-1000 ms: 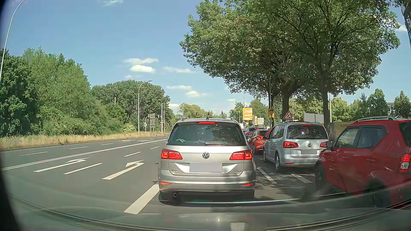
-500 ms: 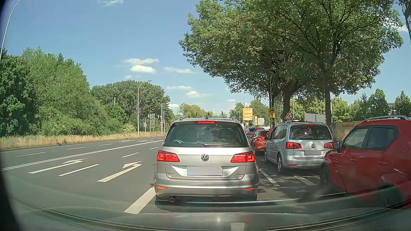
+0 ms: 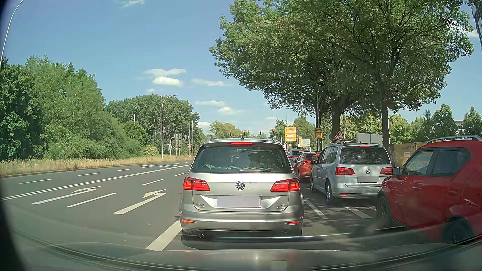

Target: Follow the waypoints while adhering to traffic rules and regulations

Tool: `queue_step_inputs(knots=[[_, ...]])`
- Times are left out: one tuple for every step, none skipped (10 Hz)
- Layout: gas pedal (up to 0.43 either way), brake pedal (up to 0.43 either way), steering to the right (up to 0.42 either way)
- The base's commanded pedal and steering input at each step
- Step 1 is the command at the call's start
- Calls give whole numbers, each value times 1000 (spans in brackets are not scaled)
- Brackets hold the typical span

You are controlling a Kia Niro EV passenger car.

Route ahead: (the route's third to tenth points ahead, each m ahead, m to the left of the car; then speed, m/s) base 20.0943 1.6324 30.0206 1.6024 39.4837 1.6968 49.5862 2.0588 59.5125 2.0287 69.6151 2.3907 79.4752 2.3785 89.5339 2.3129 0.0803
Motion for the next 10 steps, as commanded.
queue_step_inputs(knots=[[0, 293, -2], [0, 293, -2], [0, 305, -2], [0, 311, -2], [0, 311, -2], [0, 311, -2], [0, 311, -2], [0, 311, -2], [0, 311, -2], [0, 311, -1]])
